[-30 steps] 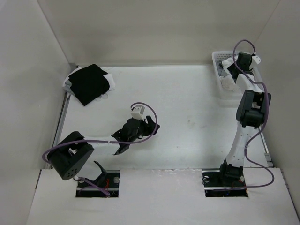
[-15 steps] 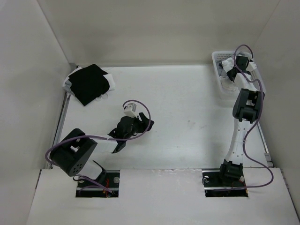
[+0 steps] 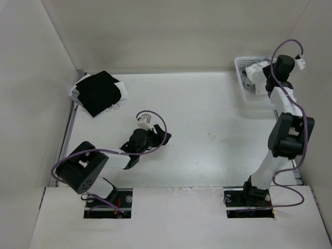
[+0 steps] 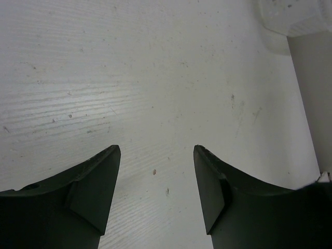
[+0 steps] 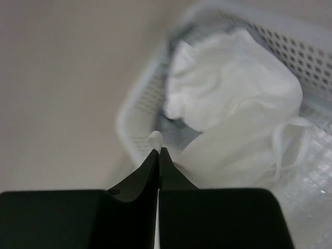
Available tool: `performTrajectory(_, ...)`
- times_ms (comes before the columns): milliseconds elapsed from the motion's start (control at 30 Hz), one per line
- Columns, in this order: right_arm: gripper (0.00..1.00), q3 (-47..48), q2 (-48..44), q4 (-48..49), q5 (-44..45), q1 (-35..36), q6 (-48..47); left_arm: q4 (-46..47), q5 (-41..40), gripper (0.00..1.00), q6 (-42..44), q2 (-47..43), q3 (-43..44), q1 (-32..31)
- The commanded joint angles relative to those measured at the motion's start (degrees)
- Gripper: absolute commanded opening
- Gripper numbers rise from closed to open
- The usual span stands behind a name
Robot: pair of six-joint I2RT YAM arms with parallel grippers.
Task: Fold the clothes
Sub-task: Grab the tank top from the pile, then move the tank top to the center of the board
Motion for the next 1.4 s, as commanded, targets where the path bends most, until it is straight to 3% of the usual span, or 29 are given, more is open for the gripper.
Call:
performTrajectory(0, 0.01, -5.52, -15.93, 11.72, -2.78, 2.79, -0.87, 4.16, 0.95, 0.56, -0.13, -1.83, -0.44, -0.14)
performTrajectory(200, 0.01, -12.99, -36.39, 11.90, -7.44, 13.49, -2.37, 1.27, 0.25, 0.56, -0.48, -10.33, -1.49, 1.35)
performTrajectory(300, 0.02, -13.53, -46.33, 10.76, -8.67, 23.50, -4.56, -5.65, -0.97, 0.56, -0.74, -19.28, -1.49, 3.80)
performTrajectory(467, 0.03, -11.59, -53.64, 8.82, -8.85, 37.91, -7.81, -17.17, -4.40, 0.57, -2.41, -31.51, -1.40, 7.85)
performTrajectory(567, 0.04, -16.66, -55.58, 9.34, -8.76, 45.75, -8.17, -22.54, -5.38, 0.57, -3.38, -39.50, -2.45, 10.48)
performTrajectory(700, 0.05, -31.09, -53.31, 15.49, -8.85, 48.93, -3.26, -29.66, -5.20, 0.58, -3.74, -48.75, -4.12, 13.13)
performTrajectory(733, 0.05, -36.32, -48.95, 19.50, -9.72, 49.02, 0.58, -33.24, -5.37, 0.58, -3.74, -51.29, -5.00, 14.35)
performTrajectory(833, 0.04, -39.45, -37.17, 26.03, -12.18, 48.93, 6.49, -36.08, -5.03, 0.58, -3.74, -52.19, -6.49, 16.55)
performTrajectory(933, 0.06, -31.67, -16.98, 30.53, -15.16, 45.44, 10.45, -37.67, -3.98, 0.58, -3.74, -50.62, -7.11, 17.87)
performTrajectory(1000, 0.09, -24.99, -9.22, 29.22, -16.66, 42.18, 11.95, -37.93, -4.06, 0.57, -3.39, -50.17, -7.20, 17.18)
performTrajectory(1067, 0.26, -18.74, -4.01, 26.15, -18.25, 38.93, 13.80, -38.64, -4.76, 0.57, -2.60, -49.82, -7.11, 16.56)
performTrajectory(1167, 0.53, -19.66, -6.34, 23.41, -16.33, 37.33, 11.36, -40.39, -6.51, 0.57, -1.28, -47.11, -7.46, 16.30)
performTrajectory(1267, 0.60, -32.44, -16.60, 22.53, -13.08, 39.25, 4.86, -40.66, -8.79, 0.55, -0.31, -42.54, -7.73, 15.33)
performTrajectory(1333, 0.49, -42.22, -22.95, 21.57, -10.44, 42.50, 3.52, -40.13, -10.12, 0.55, 0.04, -40.15, -7.20, 13.93)
performTrajectory(1367, 0.27, -50.79, -28.63, 19.65, -7.04, 46.69, 3.61, -39.96, -12.47, 0.55, 0.31, -36.84, -6.16, 12.27)
